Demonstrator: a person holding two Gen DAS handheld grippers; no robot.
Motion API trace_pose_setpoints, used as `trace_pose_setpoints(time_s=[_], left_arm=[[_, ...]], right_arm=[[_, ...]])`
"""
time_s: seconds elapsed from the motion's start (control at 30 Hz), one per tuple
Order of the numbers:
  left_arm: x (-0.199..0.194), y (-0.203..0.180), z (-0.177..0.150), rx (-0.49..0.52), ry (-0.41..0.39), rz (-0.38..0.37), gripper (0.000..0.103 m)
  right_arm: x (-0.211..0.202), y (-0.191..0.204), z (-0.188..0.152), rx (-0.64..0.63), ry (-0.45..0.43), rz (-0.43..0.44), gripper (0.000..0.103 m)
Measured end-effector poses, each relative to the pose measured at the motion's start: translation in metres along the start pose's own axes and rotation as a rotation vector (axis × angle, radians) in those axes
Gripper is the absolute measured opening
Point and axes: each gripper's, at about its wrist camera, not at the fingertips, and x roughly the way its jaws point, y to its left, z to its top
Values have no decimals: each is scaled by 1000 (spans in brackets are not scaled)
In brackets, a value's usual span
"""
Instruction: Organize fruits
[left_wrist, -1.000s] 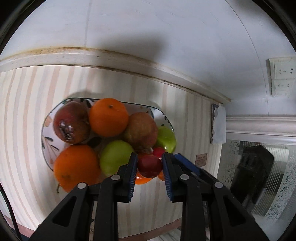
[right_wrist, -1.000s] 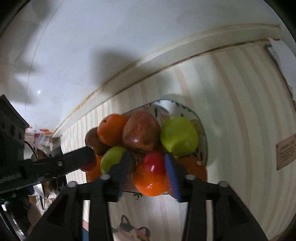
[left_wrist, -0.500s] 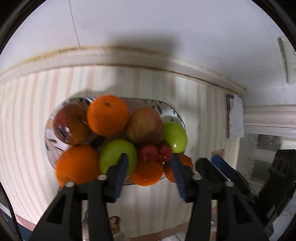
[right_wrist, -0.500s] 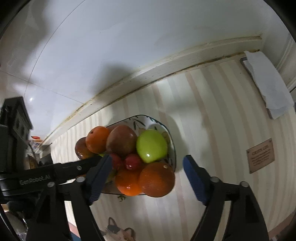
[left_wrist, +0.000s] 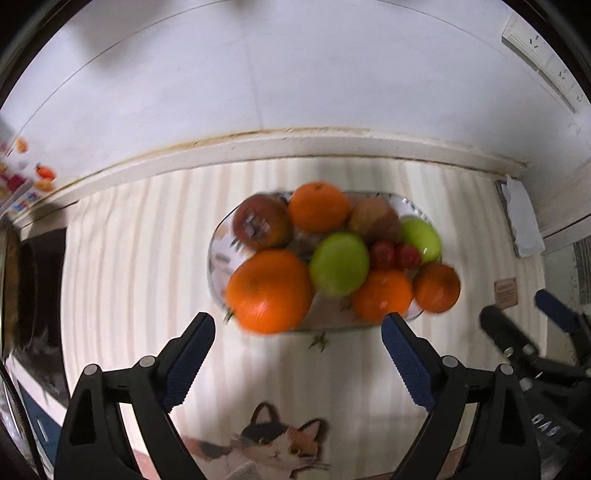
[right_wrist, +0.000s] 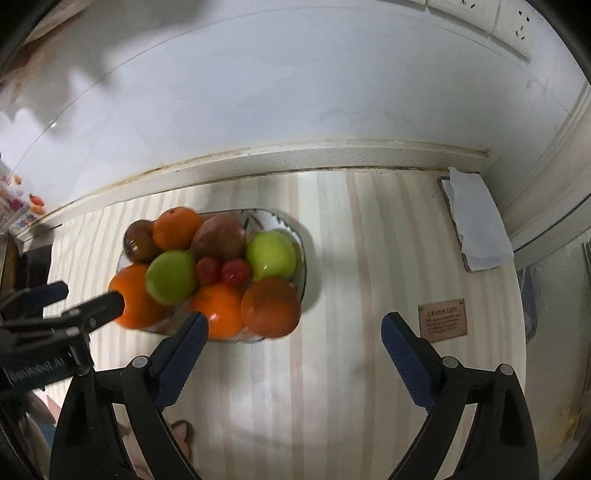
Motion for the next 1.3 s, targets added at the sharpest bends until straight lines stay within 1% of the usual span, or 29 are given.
trace_pose_setpoints(time_s=[0.1,0.2,0.3,0.37,0.47,0.67,0.8,0.93,1.07,1.2,1.3], left_arm=[[-15,4,-15,-15,-27,14,92],[-41,10,-30,-36,-83,23,92],[-73,12,-49,-41,-150,37,92],[-96,13,-66,-39,-198,45,92],[-130,16,-96,-36,-257,36,92],[-181,23,-155,-28,-344,4,92],[-215,27,-198,-7,-398,2,92],[-242,33,-237,6,-439,-9,92],[-264,35,-267,28,-470,-5,92],[-278,35,-287,27,-490,-13,92],[-287,32,-296,15,-519,-5,92]], right_arm=[[-17,6,-10,-15,-23,-2,97],[-39,8,-16,-12,-55,2,97],[-67,7,-29,-2,-102,0,97],[-93,8,-42,-2,-142,-2,97],[-126,11,-63,-8,-189,-1,97],[-208,27,-125,-22,-311,-11,97],[-255,35,-168,-23,-369,-8,97],[-297,42,-214,-21,-426,-34,99],[-330,46,-254,-12,-462,-36,99],[-354,50,-279,-16,-492,-39,100],[-363,50,-288,-21,-502,-30,100]])
